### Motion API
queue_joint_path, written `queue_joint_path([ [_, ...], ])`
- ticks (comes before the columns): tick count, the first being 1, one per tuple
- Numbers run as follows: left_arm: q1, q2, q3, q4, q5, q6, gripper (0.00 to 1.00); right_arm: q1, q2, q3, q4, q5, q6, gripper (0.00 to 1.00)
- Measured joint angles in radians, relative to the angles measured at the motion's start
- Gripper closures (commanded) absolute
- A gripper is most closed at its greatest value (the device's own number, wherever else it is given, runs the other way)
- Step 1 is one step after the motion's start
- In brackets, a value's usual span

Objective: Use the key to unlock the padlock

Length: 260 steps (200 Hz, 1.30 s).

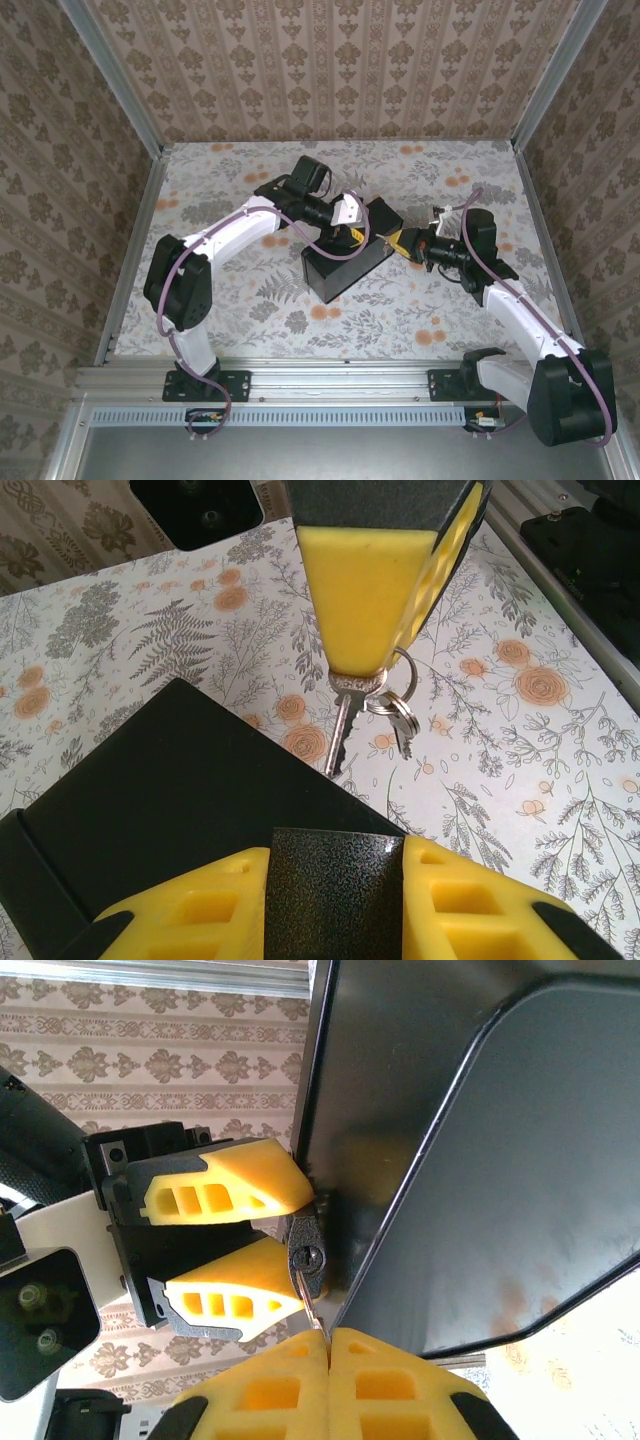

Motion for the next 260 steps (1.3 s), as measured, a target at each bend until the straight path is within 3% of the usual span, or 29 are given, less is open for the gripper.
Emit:
queue_joint_path([
  [260, 0.0, -0.002, -0.004, 0.004, 0.002, 0.0, 0.74, 0.037, 0.039, 0.0, 0.028, -0.008, 0.0, 1.0],
])
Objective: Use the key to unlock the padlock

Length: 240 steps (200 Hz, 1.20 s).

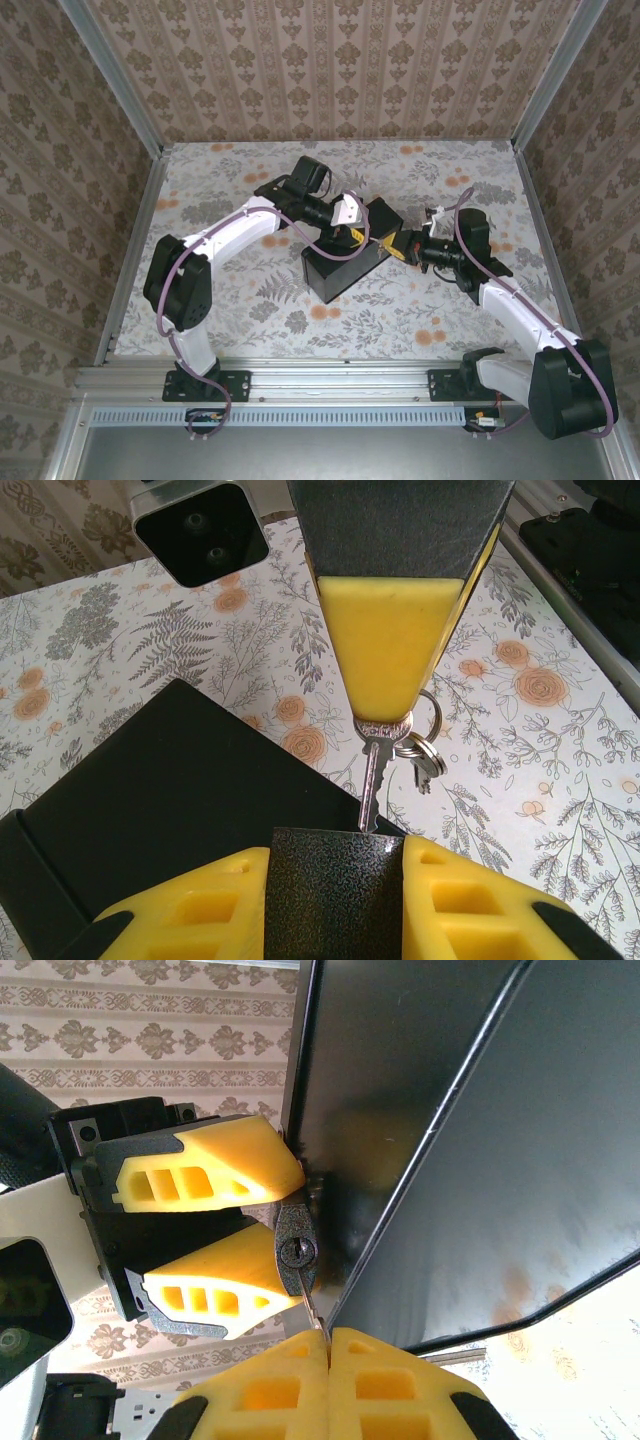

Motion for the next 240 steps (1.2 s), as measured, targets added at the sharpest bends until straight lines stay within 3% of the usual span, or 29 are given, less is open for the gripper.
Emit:
queue_joint_path([
  [240, 0.0, 0.0, 0.0, -0.001, 0.0, 0.0, 0.74, -0.008, -0.013, 0.0, 0.001, 0.018, -0.037, 1.0],
])
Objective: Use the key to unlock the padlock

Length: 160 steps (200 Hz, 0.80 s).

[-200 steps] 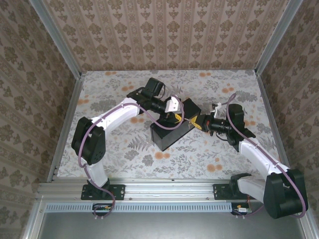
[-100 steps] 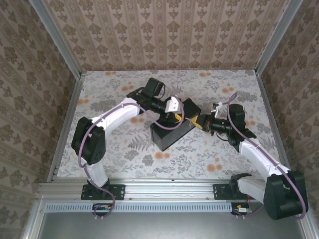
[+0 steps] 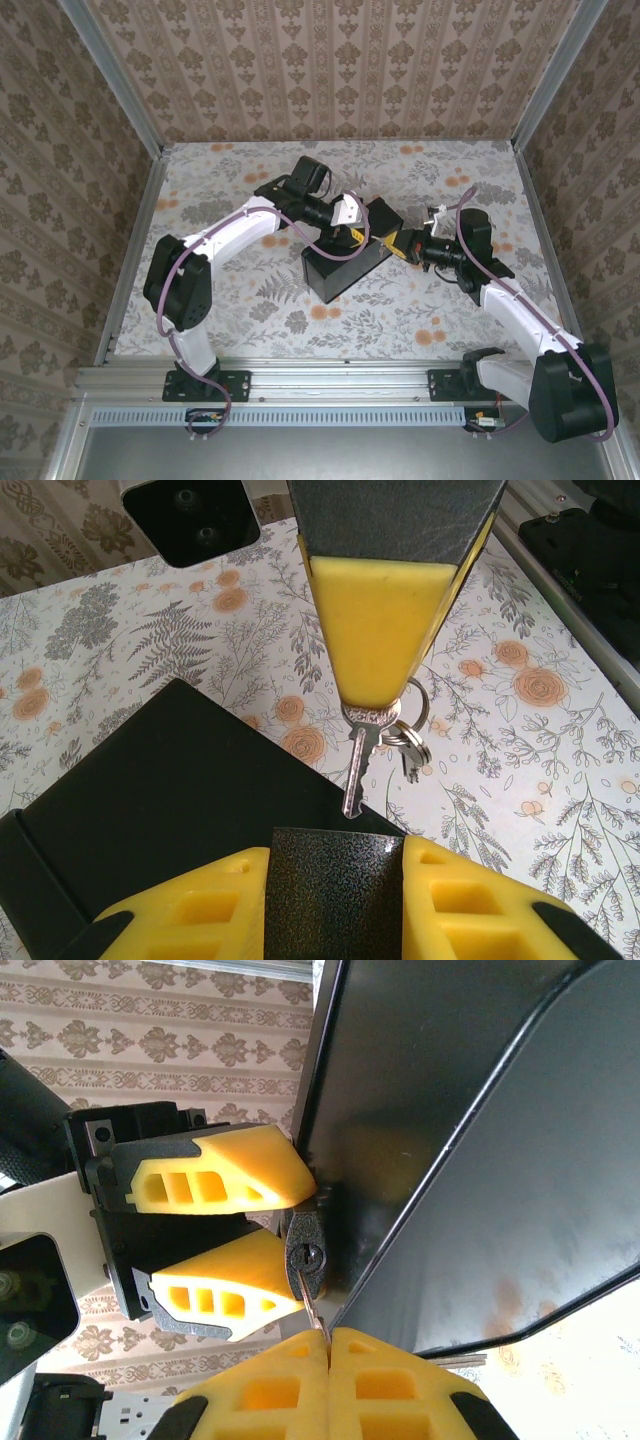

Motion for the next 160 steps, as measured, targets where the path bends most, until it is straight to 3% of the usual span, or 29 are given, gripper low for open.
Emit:
queue_joint_path([
  [160, 0.003, 0.0, 0.0, 0.0, 0.0, 0.0, 0.75, 0.018, 0.032, 0.0, 0.03, 0.001, 0.0, 1.0],
])
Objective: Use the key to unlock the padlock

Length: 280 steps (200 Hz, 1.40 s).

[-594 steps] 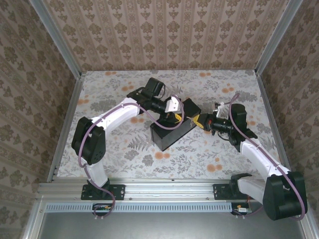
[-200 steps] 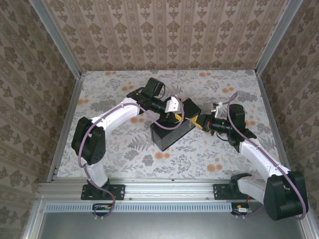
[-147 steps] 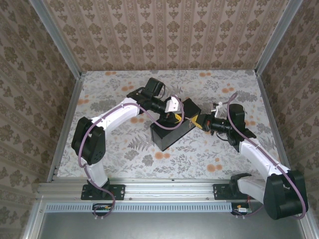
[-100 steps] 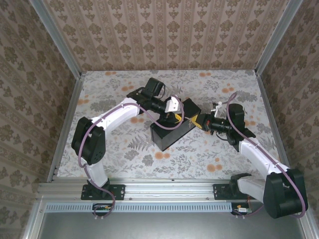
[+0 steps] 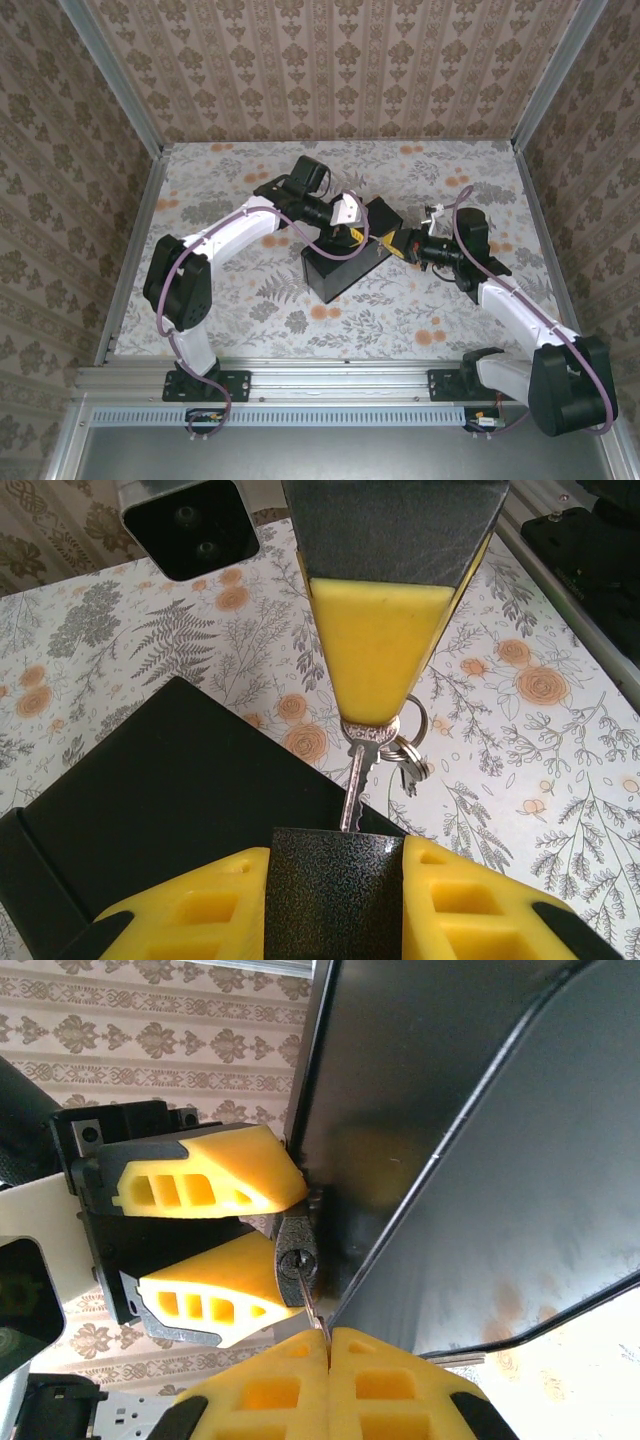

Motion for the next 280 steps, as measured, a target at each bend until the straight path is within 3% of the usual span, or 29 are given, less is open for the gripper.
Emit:
queue_joint_path([
  [280, 0.003, 0.0, 0.0, 0.0, 0.007, 0.0, 0.75, 0.001, 0.0, 0.0, 0.013, 0.001, -0.009, 1.0],
])
